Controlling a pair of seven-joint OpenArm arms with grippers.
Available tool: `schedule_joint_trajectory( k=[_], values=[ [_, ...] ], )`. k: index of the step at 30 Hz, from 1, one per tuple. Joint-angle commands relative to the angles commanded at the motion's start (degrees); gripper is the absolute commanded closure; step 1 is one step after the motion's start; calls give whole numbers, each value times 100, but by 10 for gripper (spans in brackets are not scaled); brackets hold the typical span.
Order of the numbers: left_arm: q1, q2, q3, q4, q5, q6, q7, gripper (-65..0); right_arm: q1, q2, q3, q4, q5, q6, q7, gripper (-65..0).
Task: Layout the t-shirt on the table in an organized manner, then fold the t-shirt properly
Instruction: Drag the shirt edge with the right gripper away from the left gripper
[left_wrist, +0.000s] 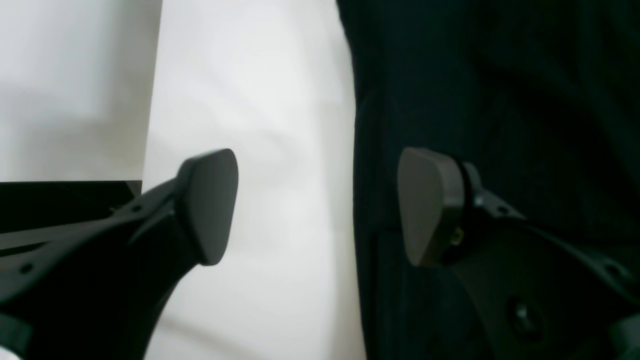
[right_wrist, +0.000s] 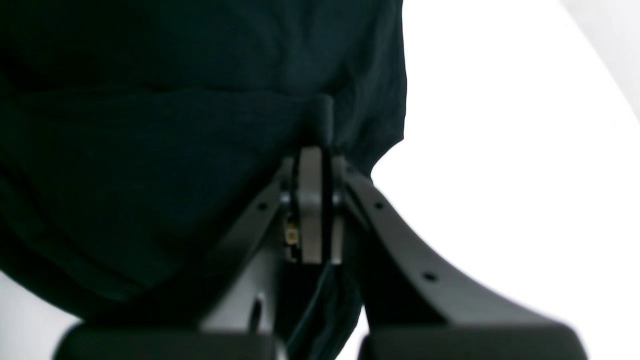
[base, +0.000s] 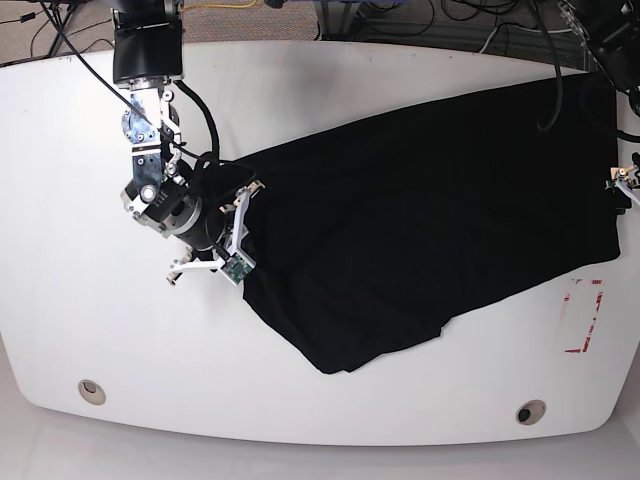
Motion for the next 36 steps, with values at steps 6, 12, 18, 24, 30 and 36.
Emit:
schedule_joint_trajectory(
  k=[6,12,18,24,30,36],
  values=[
    [0,0,-9,0,0,0,0,-458,360,-105,-9,-202,-35,0,0,-2],
    [9,0,-9,0,0,0,0,-458,703,-211,0,-554,-62,0,0,-3],
    [97,0,-9,18,-9,-9,0,-458,1090,-343,9,-1002,-70,0,0,-160],
    [114,88,-35,343,-18,-580,70,-458,1222,-193,105,-1002,-79,0,0,-406],
    [158,273,-158,1116,-18,-611,651,-458,923,62,703,-536,-62,0,-44,-436],
    [440,721,-501,2101,-9,-611,1301,-458,220,167,1398,-79,0,0,-273,-439]
  ],
)
